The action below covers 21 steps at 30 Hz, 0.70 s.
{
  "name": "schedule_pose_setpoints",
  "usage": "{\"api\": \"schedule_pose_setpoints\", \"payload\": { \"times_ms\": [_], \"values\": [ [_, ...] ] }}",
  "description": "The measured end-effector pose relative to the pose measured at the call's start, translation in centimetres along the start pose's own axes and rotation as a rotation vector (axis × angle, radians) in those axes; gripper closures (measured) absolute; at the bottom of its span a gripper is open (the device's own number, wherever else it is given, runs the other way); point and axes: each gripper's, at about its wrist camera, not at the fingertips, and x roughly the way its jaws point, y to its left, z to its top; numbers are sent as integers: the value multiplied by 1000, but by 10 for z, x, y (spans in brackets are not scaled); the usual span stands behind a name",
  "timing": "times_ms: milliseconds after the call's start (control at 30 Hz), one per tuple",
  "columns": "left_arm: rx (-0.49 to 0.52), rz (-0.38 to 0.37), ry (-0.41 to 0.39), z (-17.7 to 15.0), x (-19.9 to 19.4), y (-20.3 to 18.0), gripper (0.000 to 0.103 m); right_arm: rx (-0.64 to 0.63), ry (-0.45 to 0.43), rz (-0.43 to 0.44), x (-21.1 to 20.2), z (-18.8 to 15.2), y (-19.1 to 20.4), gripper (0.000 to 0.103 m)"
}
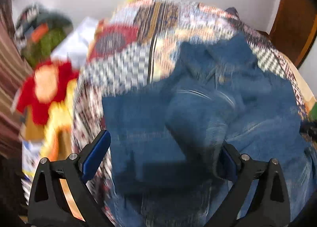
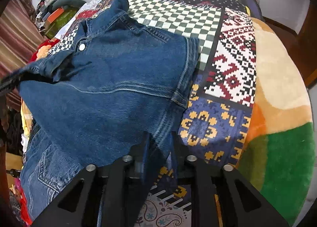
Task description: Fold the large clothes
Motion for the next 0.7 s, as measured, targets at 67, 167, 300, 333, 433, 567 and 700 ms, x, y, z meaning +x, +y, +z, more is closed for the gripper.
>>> {"api": "schedule_pose_setpoints", "payload": {
  "times_ms": [67,167,300,333,433,567,700],
  "values": [
    [-31,44,31,-23,11,12,3,-7,-16,-90,0,-2,1,41],
    [-191,-52,135,-63,37,45,3,-4,-31,-124,-1,-7,-2,29],
    [-295,-82,221,-97,57,68,3,38,-11,-100,-4,-8,-10,29],
    [-323,-118,222,-101,58,72,3,48,-3,-98,-5,-8,-9,29],
    [-383,-201,189,-103,48,84,3,67,4,-85,-8,-6,-9,29],
    [-444,-318,137,-96,38,96,3,90,-22,-63,-23,-4,-7,29],
    [-495,-379,186,-92,58,98,3,112,-59,-20,-38,0,-2,29]
  ]
}}
